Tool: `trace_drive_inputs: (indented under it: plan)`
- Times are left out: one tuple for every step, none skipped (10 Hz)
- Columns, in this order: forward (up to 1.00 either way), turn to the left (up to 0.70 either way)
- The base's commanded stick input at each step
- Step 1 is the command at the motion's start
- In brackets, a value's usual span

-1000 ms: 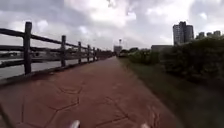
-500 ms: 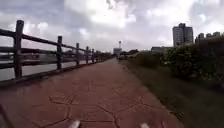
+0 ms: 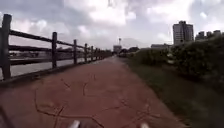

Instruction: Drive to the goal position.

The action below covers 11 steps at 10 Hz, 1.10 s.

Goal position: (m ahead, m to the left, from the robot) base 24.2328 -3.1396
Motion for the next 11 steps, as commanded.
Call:
trace_drive_inputs:
  plan:
    - [0.7, 0.0]
    - [0.7, 0.0]
    - [0.7, 0.0]
    - [0.7, 0.0]
    - [0.7, 0.0]
    - [0.7, 0.0]
    - [0.7, 0.0]
    - [0.7, 0.0]
    - [0.7, 0.0]
    - [0.7, 0.0]
    - [0.7, 0.0]
